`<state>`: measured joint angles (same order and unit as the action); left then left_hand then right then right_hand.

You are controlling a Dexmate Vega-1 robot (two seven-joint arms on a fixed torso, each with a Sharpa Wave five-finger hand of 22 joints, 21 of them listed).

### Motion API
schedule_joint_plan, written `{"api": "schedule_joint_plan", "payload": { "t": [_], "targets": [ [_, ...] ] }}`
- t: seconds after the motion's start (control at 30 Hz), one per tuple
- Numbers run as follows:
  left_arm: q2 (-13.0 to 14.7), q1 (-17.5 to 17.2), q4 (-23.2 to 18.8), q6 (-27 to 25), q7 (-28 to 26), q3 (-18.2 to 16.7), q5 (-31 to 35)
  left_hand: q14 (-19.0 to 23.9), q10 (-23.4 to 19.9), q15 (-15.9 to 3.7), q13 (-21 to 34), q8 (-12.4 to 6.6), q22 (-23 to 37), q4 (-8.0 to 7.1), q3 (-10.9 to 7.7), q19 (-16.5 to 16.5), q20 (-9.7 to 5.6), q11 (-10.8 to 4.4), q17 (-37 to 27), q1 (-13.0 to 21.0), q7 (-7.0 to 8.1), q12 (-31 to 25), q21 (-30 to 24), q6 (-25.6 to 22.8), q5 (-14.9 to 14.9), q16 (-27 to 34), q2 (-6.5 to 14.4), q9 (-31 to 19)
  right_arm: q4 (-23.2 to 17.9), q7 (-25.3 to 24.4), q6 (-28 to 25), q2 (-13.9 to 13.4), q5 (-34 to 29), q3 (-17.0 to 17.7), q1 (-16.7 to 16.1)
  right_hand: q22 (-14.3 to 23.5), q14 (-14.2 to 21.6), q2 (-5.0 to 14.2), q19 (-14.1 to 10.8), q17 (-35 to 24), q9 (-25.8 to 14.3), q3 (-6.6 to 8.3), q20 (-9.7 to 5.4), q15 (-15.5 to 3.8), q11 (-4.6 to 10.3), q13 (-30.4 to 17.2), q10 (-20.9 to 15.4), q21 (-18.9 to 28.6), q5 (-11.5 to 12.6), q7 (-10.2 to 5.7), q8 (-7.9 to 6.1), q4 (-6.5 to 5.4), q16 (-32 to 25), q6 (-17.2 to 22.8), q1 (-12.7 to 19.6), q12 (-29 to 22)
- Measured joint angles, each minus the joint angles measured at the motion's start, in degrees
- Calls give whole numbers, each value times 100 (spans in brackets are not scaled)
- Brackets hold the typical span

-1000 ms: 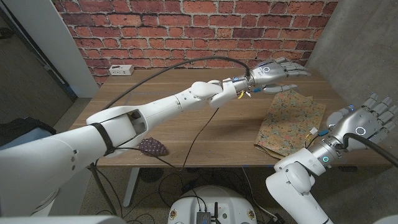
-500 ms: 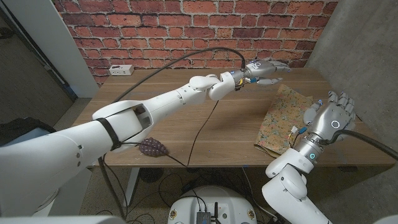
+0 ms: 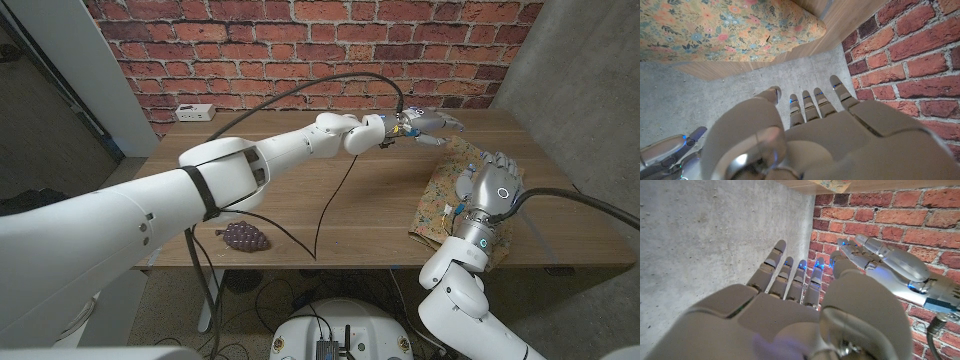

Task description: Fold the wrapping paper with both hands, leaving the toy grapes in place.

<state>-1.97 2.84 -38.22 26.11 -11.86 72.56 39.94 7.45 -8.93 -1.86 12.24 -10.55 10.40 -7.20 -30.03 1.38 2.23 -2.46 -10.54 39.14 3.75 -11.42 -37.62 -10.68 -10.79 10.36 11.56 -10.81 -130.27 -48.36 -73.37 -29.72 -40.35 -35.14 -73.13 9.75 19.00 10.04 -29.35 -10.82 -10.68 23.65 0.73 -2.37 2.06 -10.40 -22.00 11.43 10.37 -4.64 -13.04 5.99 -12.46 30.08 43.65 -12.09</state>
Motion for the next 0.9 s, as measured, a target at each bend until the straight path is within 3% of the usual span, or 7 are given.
{"api": "schedule_joint_plan", "payload": {
  "t": [0.1,0.2,0.43,0.6,0.9],
  "targets": [
    [-319,157,592,83,92,209,-147,-42,31,41,-2,0,0,-56,-56,52,-7,30,0,-75,-20,0,34,20,0,0,30,2,-7,162,3,-92,70,-62,73,0,-12,0,0,0,0,0,0,-11,0,0,0,0,0,0,41,0,0,0,0,11],
    [-532,246,931,70,232,370,-276,-116,73,75,-27,0,0,-121,-84,97,-34,71,0,-183,-59,0,35,59,20,0,12,16,-17,352,16,-206,236,-131,163,0,-72,0,0,0,0,23,0,-10,0,0,0,0,0,0,43,-23,0,0,0,11],
    [-906,376,1372,-440,615,753,-634,-329,213,104,-53,0,1,-325,43,280,-48,74,-28,-667,-113,22,176,113,22,1,-59,16,-62,655,48,-423,596,-248,332,0,-72,54,30,-27,0,1,-31,-11,0,0,0,1,0,-7,43,-50,0,95,-54,11],
    [-1031,434,1396,-856,865,1009,-883,-467,289,122,-80,0,1,-364,82,423,13,60,-28,-967,-148,22,259,152,22,1,-62,16,-112,791,43,-527,818,-288,415,0,110,75,-101,-17,0,42,25,2,-75,0,-139,15,0,47,43,-92,0,190,-74,11],
    [-1159,500,1358,-1276,1132,1384,-1203,-550,357,125,-80,41,1,-387,106,499,32,50,-12,-1161,-27,22,309,273,22,1,-31,16,-254,1148,-229,-666,1384,-306,595,-1,260,76,-334,18,0,134,164,-9,-104,-1,-228,76,0,63,77,-97,-28,269,-75,11]
  ]
}}
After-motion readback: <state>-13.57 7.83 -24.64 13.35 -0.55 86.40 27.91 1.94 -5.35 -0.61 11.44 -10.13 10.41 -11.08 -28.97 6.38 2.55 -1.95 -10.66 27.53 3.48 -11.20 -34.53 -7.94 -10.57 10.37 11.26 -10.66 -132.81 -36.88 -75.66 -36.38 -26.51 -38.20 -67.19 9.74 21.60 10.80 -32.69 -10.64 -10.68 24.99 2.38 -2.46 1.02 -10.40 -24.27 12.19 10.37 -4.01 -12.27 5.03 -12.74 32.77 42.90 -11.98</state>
